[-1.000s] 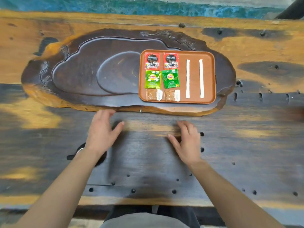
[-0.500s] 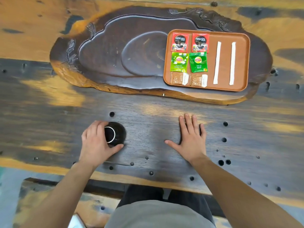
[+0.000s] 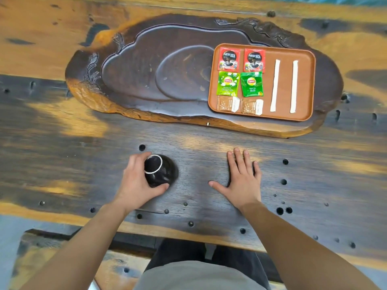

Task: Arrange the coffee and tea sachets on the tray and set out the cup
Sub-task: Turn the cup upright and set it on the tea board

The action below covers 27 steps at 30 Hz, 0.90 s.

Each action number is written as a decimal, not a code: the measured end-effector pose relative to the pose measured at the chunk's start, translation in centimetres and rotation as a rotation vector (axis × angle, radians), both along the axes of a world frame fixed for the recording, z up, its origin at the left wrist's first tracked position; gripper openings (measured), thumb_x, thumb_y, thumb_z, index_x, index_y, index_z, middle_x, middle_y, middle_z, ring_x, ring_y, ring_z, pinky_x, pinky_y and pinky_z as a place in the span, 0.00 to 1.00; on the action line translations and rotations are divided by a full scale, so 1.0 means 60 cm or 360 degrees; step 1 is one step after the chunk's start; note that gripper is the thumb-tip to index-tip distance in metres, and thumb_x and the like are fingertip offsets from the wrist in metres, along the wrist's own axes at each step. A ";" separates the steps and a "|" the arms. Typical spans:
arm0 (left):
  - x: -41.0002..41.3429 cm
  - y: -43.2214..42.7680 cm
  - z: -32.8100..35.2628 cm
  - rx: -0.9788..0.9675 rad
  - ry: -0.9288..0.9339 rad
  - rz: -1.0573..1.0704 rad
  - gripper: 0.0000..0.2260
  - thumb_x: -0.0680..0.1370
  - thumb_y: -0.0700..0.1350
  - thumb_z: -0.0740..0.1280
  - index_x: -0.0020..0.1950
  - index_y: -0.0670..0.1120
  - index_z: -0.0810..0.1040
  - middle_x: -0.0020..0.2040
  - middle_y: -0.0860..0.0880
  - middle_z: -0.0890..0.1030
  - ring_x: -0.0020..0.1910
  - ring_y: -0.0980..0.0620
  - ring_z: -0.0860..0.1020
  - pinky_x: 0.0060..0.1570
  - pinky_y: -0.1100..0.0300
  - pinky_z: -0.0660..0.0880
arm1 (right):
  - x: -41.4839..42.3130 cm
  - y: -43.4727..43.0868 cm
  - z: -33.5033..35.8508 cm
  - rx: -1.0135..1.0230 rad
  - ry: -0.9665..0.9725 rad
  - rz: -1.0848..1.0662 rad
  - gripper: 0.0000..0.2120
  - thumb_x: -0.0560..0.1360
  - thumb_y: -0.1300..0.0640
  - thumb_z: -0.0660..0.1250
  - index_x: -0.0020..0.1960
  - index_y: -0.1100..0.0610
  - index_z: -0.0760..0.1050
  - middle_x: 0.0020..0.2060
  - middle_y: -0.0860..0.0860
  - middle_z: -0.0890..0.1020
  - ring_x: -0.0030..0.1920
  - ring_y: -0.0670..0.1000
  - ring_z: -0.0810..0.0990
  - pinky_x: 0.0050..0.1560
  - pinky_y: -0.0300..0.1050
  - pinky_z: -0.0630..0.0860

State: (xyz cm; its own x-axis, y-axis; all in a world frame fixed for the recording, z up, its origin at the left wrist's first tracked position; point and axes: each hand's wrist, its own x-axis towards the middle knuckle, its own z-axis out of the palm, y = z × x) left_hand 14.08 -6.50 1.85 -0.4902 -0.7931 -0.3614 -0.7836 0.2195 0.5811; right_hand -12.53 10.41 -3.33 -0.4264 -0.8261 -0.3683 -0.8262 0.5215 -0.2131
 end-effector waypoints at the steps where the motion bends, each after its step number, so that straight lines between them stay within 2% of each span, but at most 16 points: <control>1: -0.015 0.003 0.003 0.0087 0.0083 0.0046 0.42 0.61 0.54 0.82 0.69 0.51 0.63 0.64 0.50 0.69 0.63 0.50 0.71 0.66 0.53 0.69 | 0.000 0.000 0.000 0.0002 -0.0002 -0.0002 0.51 0.69 0.19 0.49 0.81 0.49 0.42 0.81 0.48 0.46 0.80 0.52 0.38 0.78 0.62 0.49; 3: -0.046 0.008 0.008 0.0287 0.0162 0.0141 0.39 0.62 0.54 0.81 0.65 0.54 0.63 0.61 0.52 0.72 0.59 0.52 0.74 0.60 0.57 0.71 | 0.000 0.000 0.000 0.0005 -0.0003 -0.0004 0.51 0.69 0.19 0.49 0.81 0.49 0.42 0.81 0.48 0.45 0.80 0.52 0.38 0.77 0.62 0.49; 5: -0.074 0.006 0.007 0.0463 0.0143 0.0218 0.36 0.61 0.59 0.79 0.62 0.53 0.65 0.57 0.54 0.75 0.55 0.55 0.76 0.53 0.61 0.70 | -0.001 0.000 -0.001 0.0001 -0.0008 -0.0007 0.51 0.69 0.19 0.50 0.81 0.48 0.42 0.81 0.48 0.45 0.80 0.52 0.37 0.77 0.62 0.49; 7: -0.099 -0.004 0.004 0.0621 0.0092 0.0280 0.34 0.62 0.65 0.75 0.60 0.51 0.70 0.53 0.55 0.79 0.52 0.57 0.78 0.49 0.60 0.71 | -0.001 0.000 -0.002 0.0002 -0.0014 -0.0009 0.51 0.69 0.19 0.50 0.81 0.48 0.41 0.81 0.47 0.45 0.80 0.51 0.37 0.77 0.62 0.49; 10: -0.133 -0.023 0.004 0.0840 0.0044 0.0361 0.27 0.67 0.67 0.72 0.54 0.49 0.76 0.48 0.51 0.83 0.48 0.52 0.82 0.42 0.56 0.74 | -0.001 0.000 -0.002 -0.0002 -0.0020 -0.0011 0.51 0.69 0.19 0.50 0.81 0.48 0.41 0.81 0.47 0.44 0.80 0.51 0.37 0.78 0.62 0.48; 13: -0.154 -0.047 0.007 0.0981 0.0057 0.0547 0.32 0.65 0.73 0.68 0.52 0.47 0.80 0.46 0.46 0.86 0.43 0.46 0.85 0.37 0.56 0.76 | -0.001 0.000 -0.004 0.0007 -0.0006 -0.0013 0.51 0.69 0.19 0.50 0.81 0.48 0.42 0.81 0.47 0.45 0.80 0.51 0.37 0.78 0.61 0.48; 16: -0.164 -0.071 0.013 0.0983 -0.0002 0.0717 0.36 0.67 0.77 0.62 0.57 0.48 0.77 0.49 0.46 0.85 0.41 0.48 0.83 0.33 0.57 0.76 | -0.001 0.000 -0.006 0.0000 0.0000 -0.0018 0.51 0.69 0.19 0.50 0.81 0.48 0.43 0.81 0.47 0.46 0.80 0.51 0.38 0.78 0.61 0.48; 20: -0.165 -0.085 0.006 0.0909 0.0112 0.0921 0.28 0.76 0.72 0.56 0.59 0.49 0.72 0.48 0.50 0.79 0.42 0.52 0.76 0.40 0.54 0.74 | -0.001 0.000 -0.008 0.0001 0.0010 -0.0015 0.51 0.69 0.19 0.49 0.81 0.49 0.43 0.81 0.48 0.46 0.80 0.51 0.38 0.78 0.61 0.49; 22: -0.157 -0.086 -0.003 0.0891 0.0237 0.0940 0.26 0.77 0.70 0.58 0.56 0.48 0.72 0.45 0.48 0.80 0.36 0.50 0.78 0.35 0.56 0.74 | -0.001 0.000 -0.009 -0.0010 0.0007 -0.0016 0.51 0.69 0.19 0.50 0.81 0.49 0.44 0.81 0.48 0.46 0.80 0.52 0.39 0.77 0.61 0.49; 24: -0.145 -0.086 -0.012 0.0917 0.0377 0.0969 0.20 0.78 0.63 0.64 0.52 0.47 0.72 0.46 0.44 0.81 0.32 0.49 0.78 0.30 0.57 0.73 | -0.001 0.000 -0.009 -0.0012 0.0004 -0.0016 0.51 0.69 0.19 0.50 0.81 0.49 0.44 0.81 0.48 0.47 0.80 0.52 0.40 0.77 0.61 0.49; 25: -0.140 -0.086 -0.016 0.0953 0.0444 0.0985 0.16 0.79 0.59 0.66 0.52 0.47 0.73 0.48 0.42 0.81 0.33 0.48 0.79 0.30 0.57 0.75 | -0.001 0.000 -0.009 -0.0008 0.0007 -0.0014 0.51 0.69 0.19 0.50 0.81 0.49 0.44 0.81 0.48 0.47 0.80 0.52 0.40 0.77 0.61 0.49; 27: -0.132 -0.082 -0.020 0.1033 0.0566 0.1022 0.10 0.80 0.52 0.67 0.54 0.46 0.74 0.54 0.43 0.80 0.42 0.46 0.81 0.37 0.55 0.78 | -0.001 0.000 -0.009 -0.0009 0.0004 -0.0016 0.51 0.69 0.19 0.51 0.81 0.49 0.44 0.81 0.48 0.47 0.80 0.52 0.40 0.77 0.61 0.49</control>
State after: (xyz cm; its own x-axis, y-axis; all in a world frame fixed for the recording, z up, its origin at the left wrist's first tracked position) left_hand 6.17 -11.42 0.68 -0.1998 -0.6463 -0.7365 -0.3982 -0.6332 0.6637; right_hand -12.62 10.38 -3.88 -0.4357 -0.8239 -0.3625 -0.8214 0.5286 -0.2141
